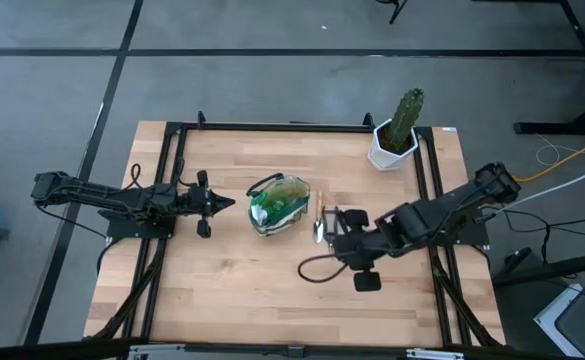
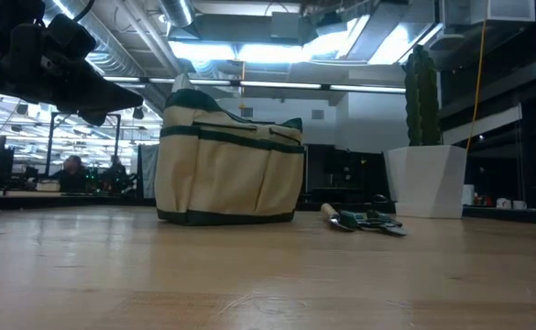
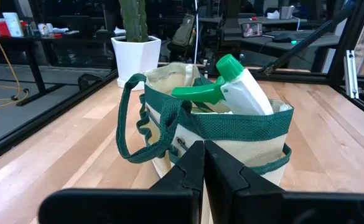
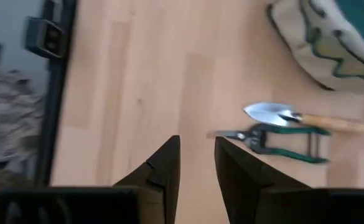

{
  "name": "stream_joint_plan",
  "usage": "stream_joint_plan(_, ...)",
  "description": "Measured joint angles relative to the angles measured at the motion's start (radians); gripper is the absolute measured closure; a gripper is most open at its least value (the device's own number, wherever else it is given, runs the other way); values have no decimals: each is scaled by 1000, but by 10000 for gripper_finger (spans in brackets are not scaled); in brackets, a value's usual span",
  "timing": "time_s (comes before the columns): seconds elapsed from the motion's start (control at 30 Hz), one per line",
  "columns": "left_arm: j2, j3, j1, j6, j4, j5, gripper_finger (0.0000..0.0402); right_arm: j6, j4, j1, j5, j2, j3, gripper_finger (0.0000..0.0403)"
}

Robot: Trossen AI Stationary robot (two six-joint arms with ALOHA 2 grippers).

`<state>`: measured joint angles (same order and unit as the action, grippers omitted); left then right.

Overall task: Pick & Place Garden tools in Gardening bag
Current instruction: Put the shear scissors into the gardening bag

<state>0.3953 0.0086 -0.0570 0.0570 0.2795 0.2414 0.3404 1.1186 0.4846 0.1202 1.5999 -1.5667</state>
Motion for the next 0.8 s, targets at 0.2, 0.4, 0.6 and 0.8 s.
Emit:
stream_joint_plan(0.2, 0, 0, 0, 0, 0, 0, 398, 82, -10, 39, 88, 0, 71, 302)
stream_joint_plan(0.4, 0, 0, 0, 0, 0, 0, 398, 136, -127, 47, 89, 1, 225, 302)
stream_joint_plan(0.6, 0, 0, 0, 0, 0, 0, 398, 62, -329, 11, 89, 1, 356, 302)
stream_joint_plan(0.8, 0, 0, 0, 0, 0, 0, 398, 26, -433, -71, 88, 1, 457, 302)
